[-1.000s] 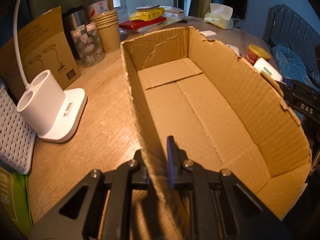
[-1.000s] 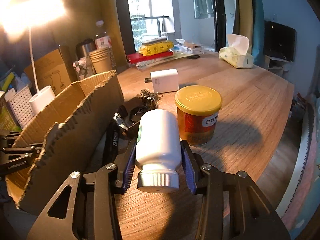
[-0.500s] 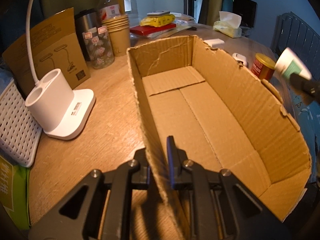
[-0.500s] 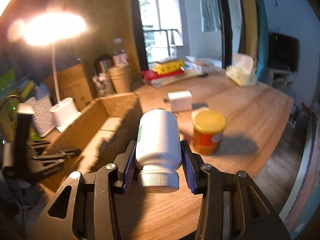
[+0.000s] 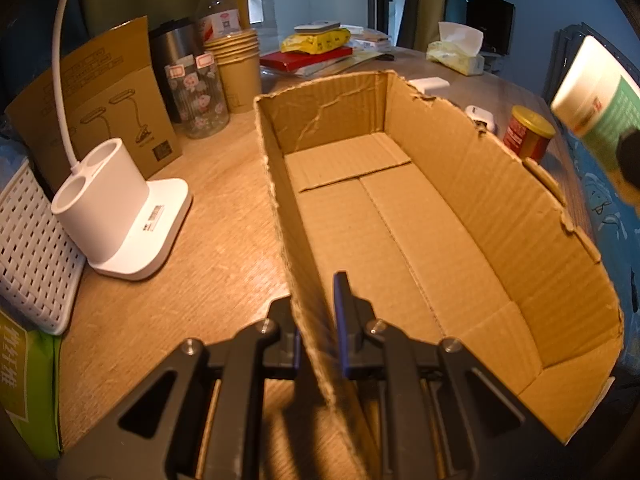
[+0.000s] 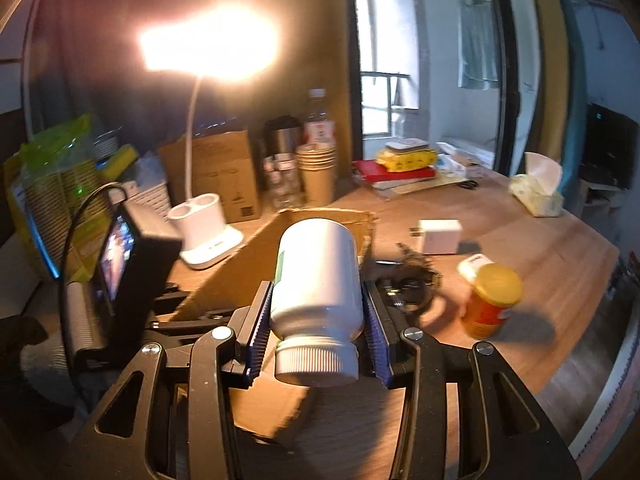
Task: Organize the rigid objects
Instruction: 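Carry the pill bottle into the box and open the right tool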
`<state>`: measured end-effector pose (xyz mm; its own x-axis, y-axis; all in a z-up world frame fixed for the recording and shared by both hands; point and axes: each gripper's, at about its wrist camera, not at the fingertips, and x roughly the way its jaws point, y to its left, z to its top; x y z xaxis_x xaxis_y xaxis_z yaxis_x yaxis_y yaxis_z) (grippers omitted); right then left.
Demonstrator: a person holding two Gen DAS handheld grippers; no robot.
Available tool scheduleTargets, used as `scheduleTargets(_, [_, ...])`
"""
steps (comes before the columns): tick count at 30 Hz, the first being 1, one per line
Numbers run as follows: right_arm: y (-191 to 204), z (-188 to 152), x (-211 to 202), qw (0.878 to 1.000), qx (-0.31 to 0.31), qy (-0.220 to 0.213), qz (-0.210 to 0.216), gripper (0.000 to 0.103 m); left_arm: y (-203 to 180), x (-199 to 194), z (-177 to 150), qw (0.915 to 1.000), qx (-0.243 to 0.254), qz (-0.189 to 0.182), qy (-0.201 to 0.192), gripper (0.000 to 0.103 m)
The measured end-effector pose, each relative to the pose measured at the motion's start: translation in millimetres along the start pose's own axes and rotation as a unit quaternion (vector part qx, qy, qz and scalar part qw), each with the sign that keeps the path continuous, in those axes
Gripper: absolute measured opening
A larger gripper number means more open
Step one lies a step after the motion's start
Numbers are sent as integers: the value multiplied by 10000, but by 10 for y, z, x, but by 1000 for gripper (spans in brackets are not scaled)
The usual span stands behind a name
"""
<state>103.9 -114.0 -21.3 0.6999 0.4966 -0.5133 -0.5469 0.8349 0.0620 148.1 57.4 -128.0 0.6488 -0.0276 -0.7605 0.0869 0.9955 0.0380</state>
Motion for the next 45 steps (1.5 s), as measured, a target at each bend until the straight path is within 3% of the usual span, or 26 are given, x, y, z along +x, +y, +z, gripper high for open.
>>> scheduleTargets(21, [264,-258,419,9972,-111,627,403,45,-18,6,-3,10000,19,-4,6,13])
scheduleTargets(26, [286,-263,410,9970,-167,653,375,48,-21,7,-2,10000,19,-5,8,14])
scheduleTargets(30, [314,-265,384,9965,-207,651,482,61,-14,-1,0,10000,18,-7,17,14])
scheduleTargets(45, [172,-200,258,9986,-60,419,303,64,-16,-6,0,10000,9,-11,19,15])
